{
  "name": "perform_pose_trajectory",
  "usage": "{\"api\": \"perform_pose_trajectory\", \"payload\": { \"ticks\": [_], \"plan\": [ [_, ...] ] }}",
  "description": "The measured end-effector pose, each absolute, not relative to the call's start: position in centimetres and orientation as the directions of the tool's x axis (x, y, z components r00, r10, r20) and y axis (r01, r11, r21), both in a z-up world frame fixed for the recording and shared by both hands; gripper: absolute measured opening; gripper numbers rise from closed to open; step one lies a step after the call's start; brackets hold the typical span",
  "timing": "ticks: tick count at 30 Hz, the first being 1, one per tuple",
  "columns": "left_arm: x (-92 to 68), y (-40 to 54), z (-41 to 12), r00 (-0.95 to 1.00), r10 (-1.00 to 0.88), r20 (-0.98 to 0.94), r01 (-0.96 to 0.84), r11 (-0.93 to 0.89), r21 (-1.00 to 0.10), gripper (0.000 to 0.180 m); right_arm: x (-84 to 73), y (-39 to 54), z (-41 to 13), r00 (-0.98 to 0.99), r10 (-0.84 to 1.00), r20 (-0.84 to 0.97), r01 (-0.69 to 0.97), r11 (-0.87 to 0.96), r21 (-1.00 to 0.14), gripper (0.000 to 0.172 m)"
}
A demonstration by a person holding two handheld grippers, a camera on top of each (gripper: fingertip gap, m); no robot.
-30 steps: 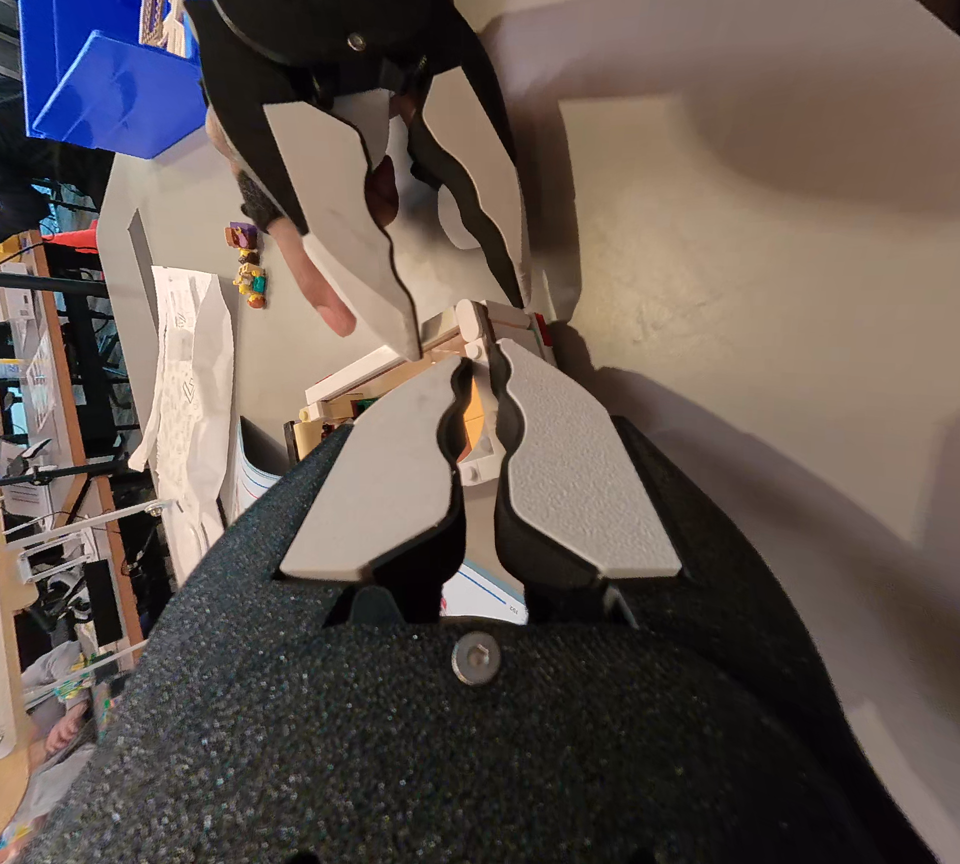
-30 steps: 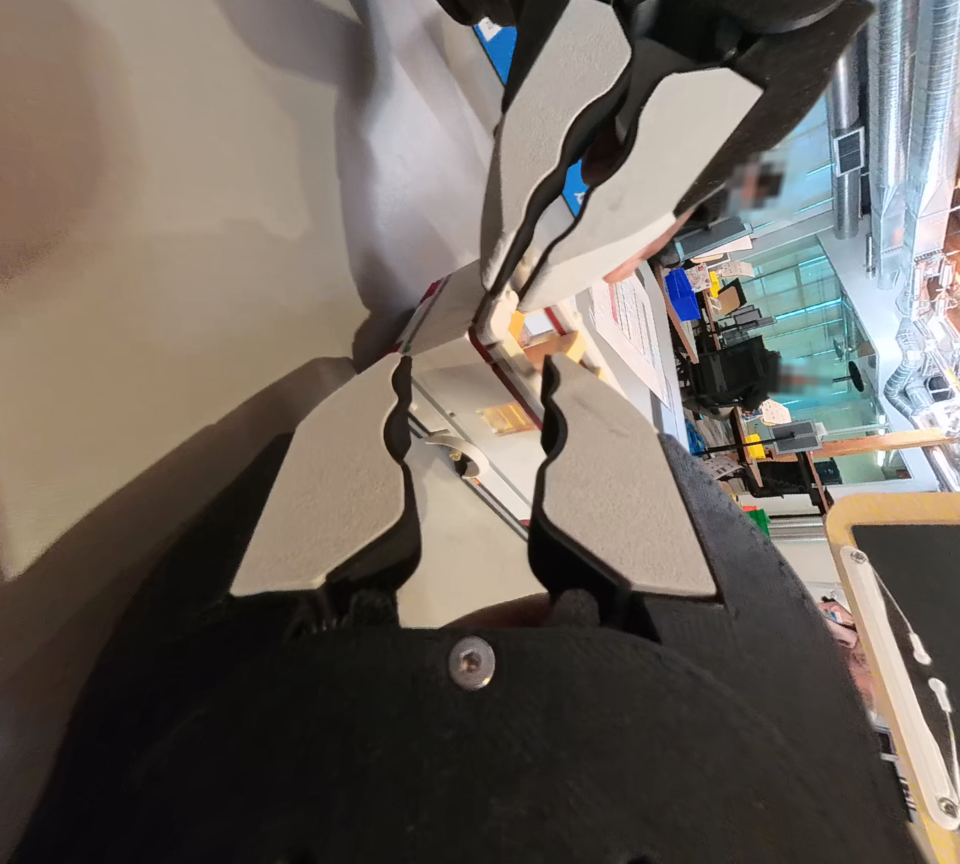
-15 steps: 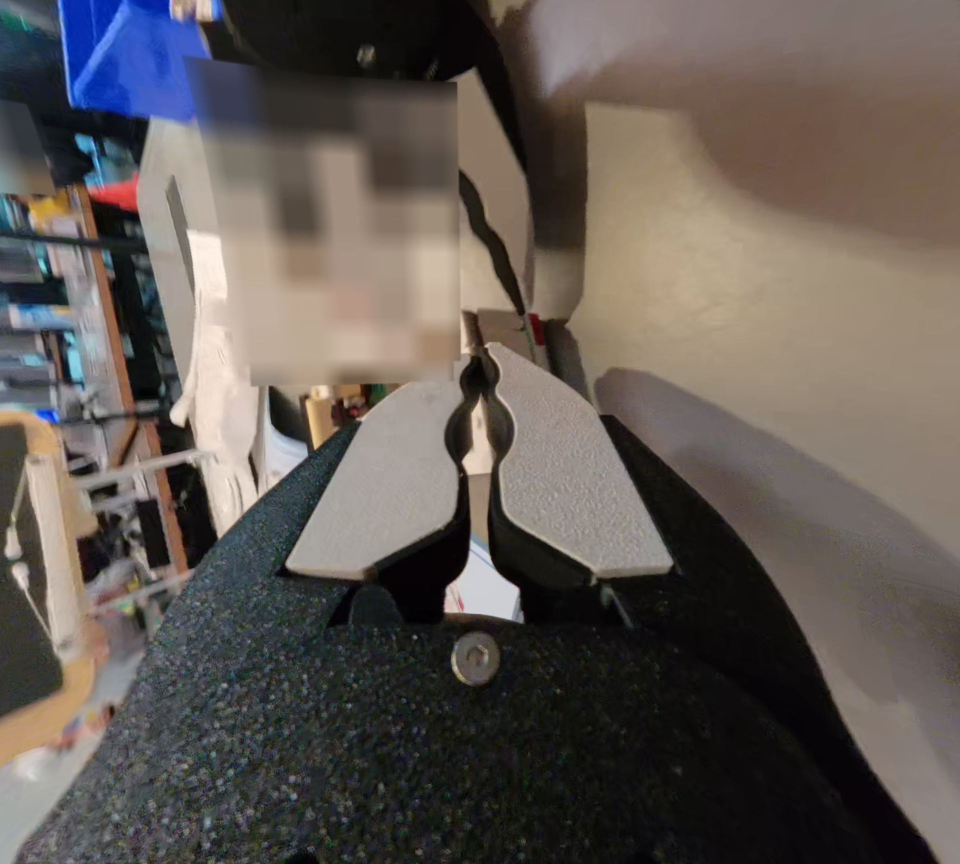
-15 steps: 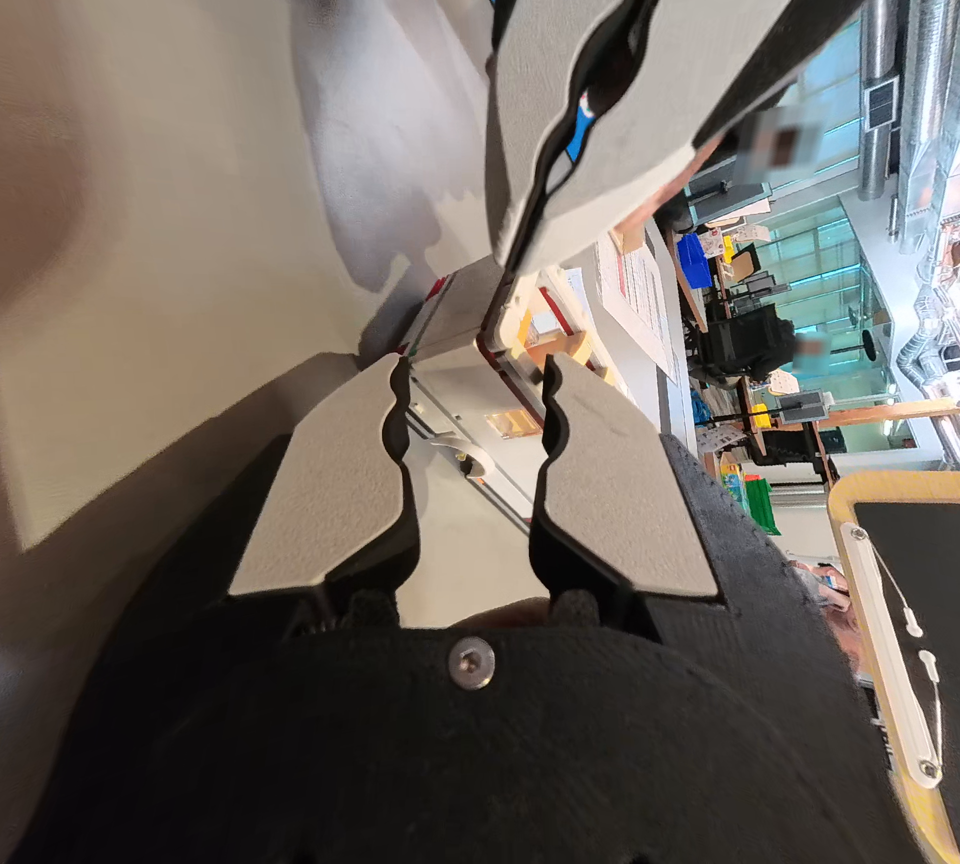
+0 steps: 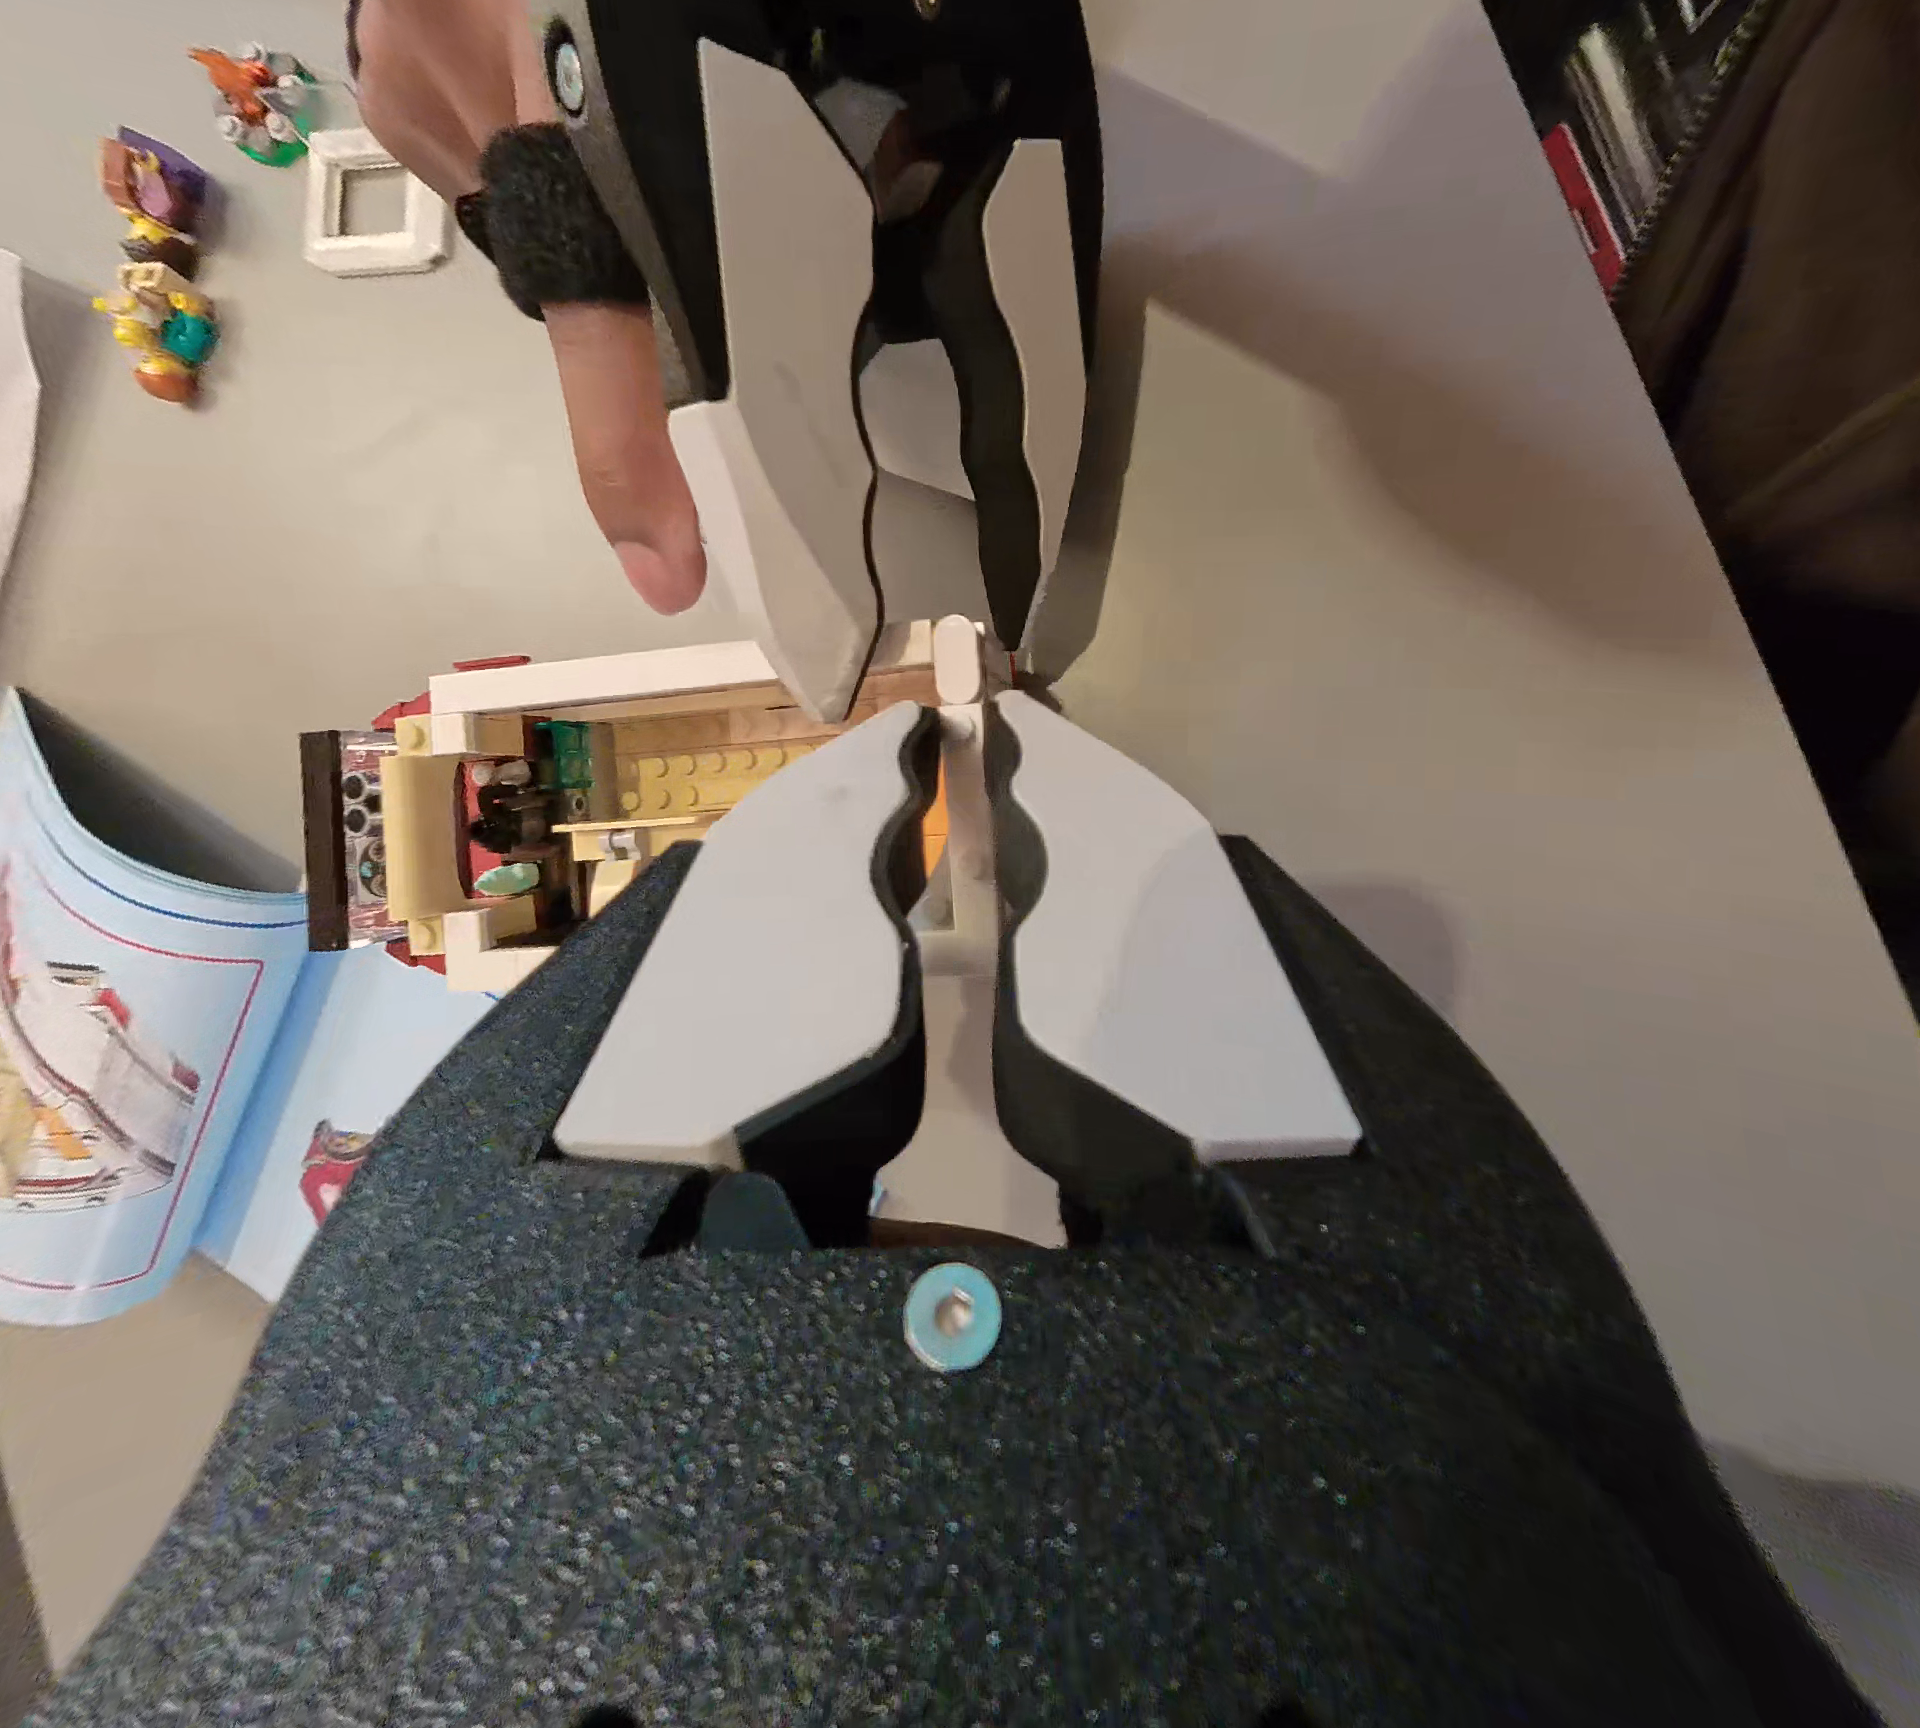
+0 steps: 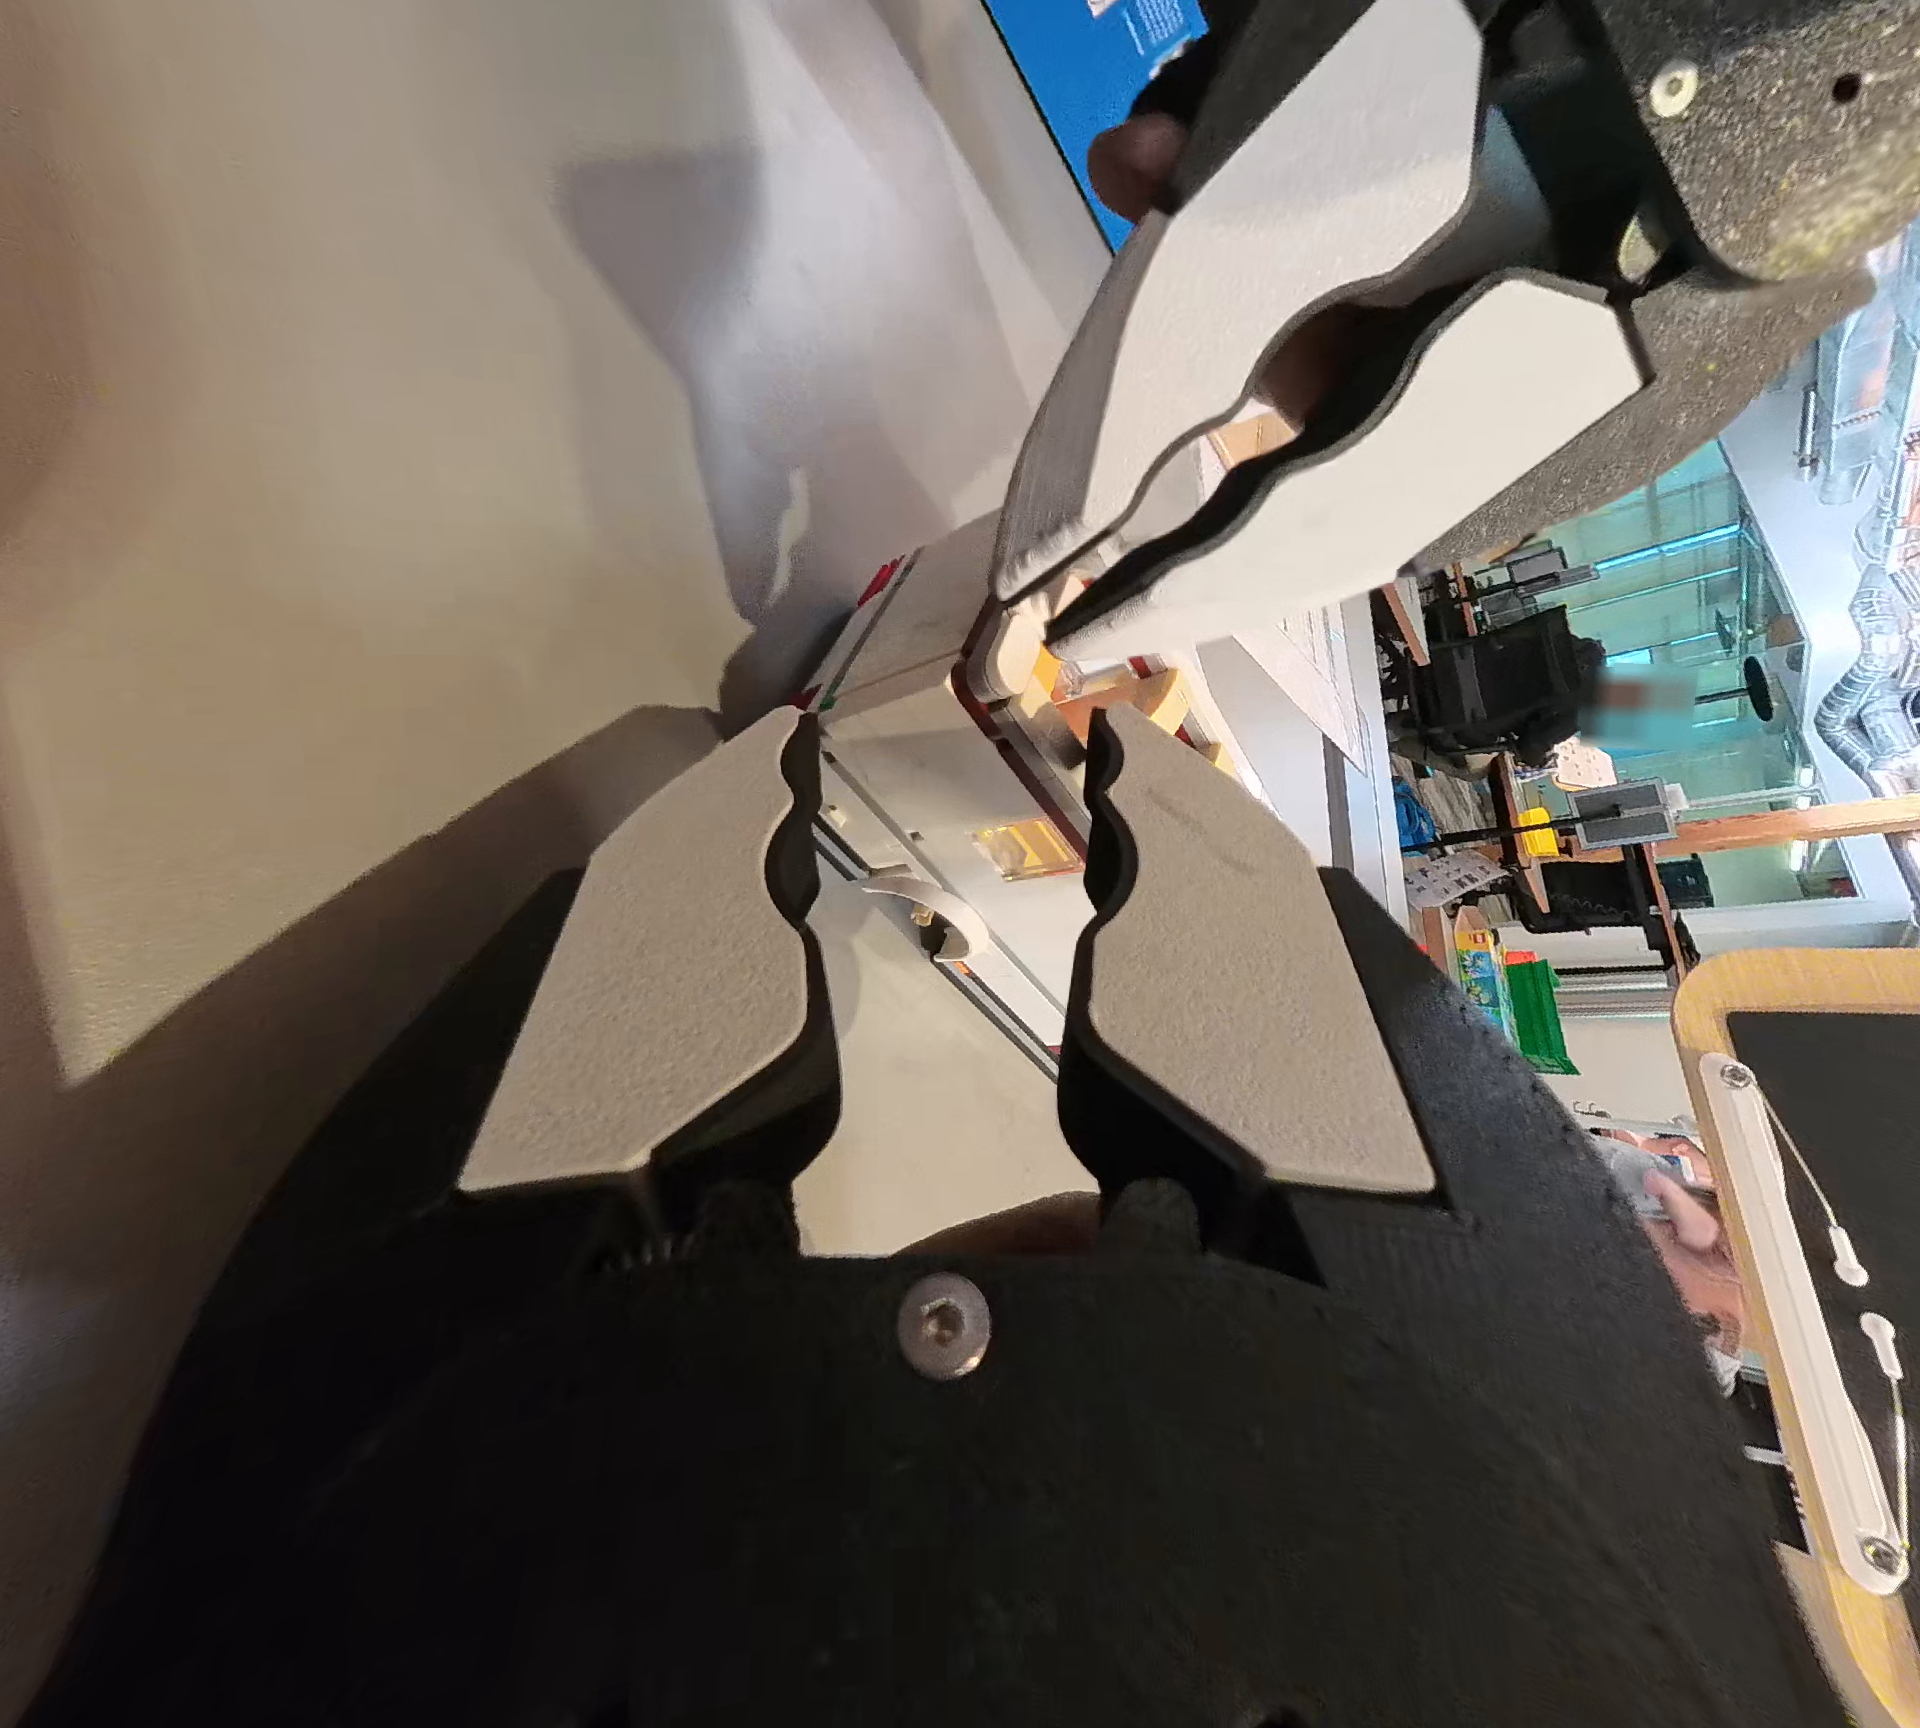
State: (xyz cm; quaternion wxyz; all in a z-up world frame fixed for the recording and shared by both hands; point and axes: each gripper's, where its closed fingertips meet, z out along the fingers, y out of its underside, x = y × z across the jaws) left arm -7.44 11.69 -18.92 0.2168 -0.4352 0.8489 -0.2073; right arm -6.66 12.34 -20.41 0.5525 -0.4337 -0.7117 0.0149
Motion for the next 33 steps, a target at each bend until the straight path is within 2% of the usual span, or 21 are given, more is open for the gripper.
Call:
{"api": "perform_pose_trajectory", "payload": {
  "ticks": [4, 9, 17, 24, 25, 27, 28, 33],
  "plan": [
    [-7.6, 11.5, -18.9, -0.51, -0.855, -0.092, -0.68, 0.466, -0.565, 0.007, -6.7, 12.3, -20.4, -0.014, 0.637, 0.77, 0.596, 0.624, -0.505, 0.049],
    [-7.5, 11.3, -18.8, -0.454, -0.891, 0.019, -0.655, 0.319, -0.685, 0.007, -6.8, 12.3, -20.5, -0.014, 0.642, 0.767, 0.599, 0.62, -0.507, 0.051],
    [-7.5, 11.4, -18.6, -0.415, -0.905, -0.098, -0.568, 0.341, -0.749, 0.006, -6.9, 12.3, -20.5, -0.017, 0.65, 0.76, 0.605, 0.612, -0.509, 0.051],
    [-7.7, 11.2, -18.5, -0.407, -0.909, -0.087, -0.542, 0.317, -0.778, 0.006, -7.1, 12.2, -20.5, -0.028, 0.641, 0.767, 0.609, 0.619, -0.495, 0.051],
    [-7.5, 11.5, -18.2, -0.383, -0.919, -0.091, -0.526, 0.298, -0.797, 0.0, -7.1, 12.2, -20.6, -0.03, 0.643, 0.766, 0.608, 0.619, -0.496, 0.051],
    [-7.6, 11.4, -14.7, -0.39, -0.92, -0.022, -0.388, 0.186, -0.903, 0.0, -7.1, 12.1, -20.5, -0.029, 0.645, 0.764, 0.605, 0.62, -0.5, 0.049],
    [-7.9, 11.9, -13.9, -0.373, -0.927, -0.033, -0.367, 0.18, -0.913, 0.0, -7.0, 12.2, -20.5, -0.031, 0.642, 0.766, 0.608, 0.621, -0.495, 0.049],
    [-8.9, 12.5, -16.6, -0.357, -0.925, -0.132, -0.522, 0.314, -0.793, 0.0, -6.9, 12.6, -20.5, -0.029, 0.636, 0.771, 0.624, 0.614, -0.483, 0.05]
  ]
}}
